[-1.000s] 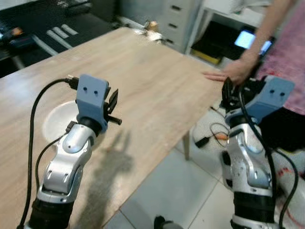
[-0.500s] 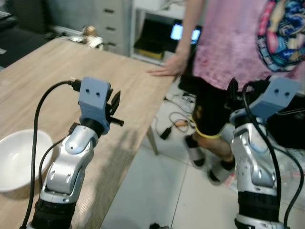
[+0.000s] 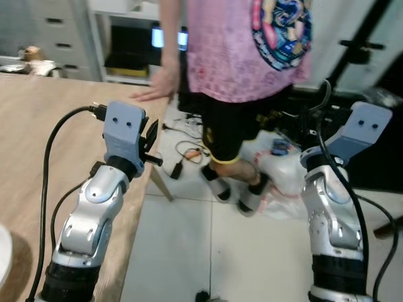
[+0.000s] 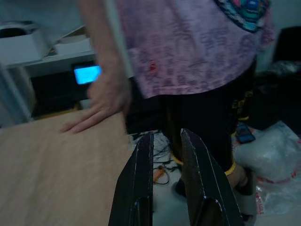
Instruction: Setting the table
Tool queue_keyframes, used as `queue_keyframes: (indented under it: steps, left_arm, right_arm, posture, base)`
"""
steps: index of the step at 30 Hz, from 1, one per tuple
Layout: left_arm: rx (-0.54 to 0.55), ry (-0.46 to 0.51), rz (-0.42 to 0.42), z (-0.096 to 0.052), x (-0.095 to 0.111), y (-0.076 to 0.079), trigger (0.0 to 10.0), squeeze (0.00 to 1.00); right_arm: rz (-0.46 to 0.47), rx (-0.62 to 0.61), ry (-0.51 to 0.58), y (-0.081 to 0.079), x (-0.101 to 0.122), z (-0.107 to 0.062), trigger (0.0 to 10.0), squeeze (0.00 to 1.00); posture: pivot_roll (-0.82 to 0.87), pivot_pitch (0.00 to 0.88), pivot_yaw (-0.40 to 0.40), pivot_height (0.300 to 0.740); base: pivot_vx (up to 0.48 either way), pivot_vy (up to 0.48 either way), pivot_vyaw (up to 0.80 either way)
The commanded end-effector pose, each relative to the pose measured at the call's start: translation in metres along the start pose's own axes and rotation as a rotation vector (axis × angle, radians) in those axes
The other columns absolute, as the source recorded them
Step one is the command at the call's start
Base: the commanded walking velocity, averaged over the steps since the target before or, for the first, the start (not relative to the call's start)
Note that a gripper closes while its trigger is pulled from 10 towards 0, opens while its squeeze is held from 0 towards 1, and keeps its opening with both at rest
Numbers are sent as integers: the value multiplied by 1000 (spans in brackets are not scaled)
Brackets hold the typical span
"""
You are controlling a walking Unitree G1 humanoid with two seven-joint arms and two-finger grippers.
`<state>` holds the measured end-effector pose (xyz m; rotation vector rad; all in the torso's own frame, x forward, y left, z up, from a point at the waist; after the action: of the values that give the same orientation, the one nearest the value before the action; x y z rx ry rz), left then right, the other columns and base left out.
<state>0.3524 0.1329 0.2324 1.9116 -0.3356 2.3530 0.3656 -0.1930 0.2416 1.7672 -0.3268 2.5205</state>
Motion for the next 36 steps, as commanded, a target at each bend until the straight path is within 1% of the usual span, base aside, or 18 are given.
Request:
queue_keyframes:
  steps: [1, 12, 36]
  left_arm:
    - [-12, -12, -2, 0, -5, 4, 10000, 0]
    - [-26, -12, -3, 2, -7, 10, 10000, 0]
    - [-30, -7, -15, 6, -8, 12, 10000, 0]
  right_arm:
    - [-18, -16, -8, 5, -2, -1, 10000, 0]
    - [-19, -23, -6, 6, -1, 0, 10000, 0]
    - [-24, -28, -5, 7, 0, 1, 10000, 0]
  posture:
    - [23, 74, 36, 740]
    - [18, 73, 35, 740]
    - [9, 68, 32, 740]
  base:
    - [0, 0, -800]
    - [0, 0, -800]
    - [0, 0, -800]
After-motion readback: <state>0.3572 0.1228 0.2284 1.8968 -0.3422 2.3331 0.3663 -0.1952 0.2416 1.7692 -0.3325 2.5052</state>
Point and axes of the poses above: a point about 5 cm out from each wrist's last joint towards the gripper, its own z axis pointing out of the wrist towards the gripper, its own x axis along the axis of the wrist's last joint, y = z × x, the point moved 5 cm from there along z, pointing out of the wrist towards the gripper, and after that the axes turned 3 degrees about -z, right-handed, at the moved point
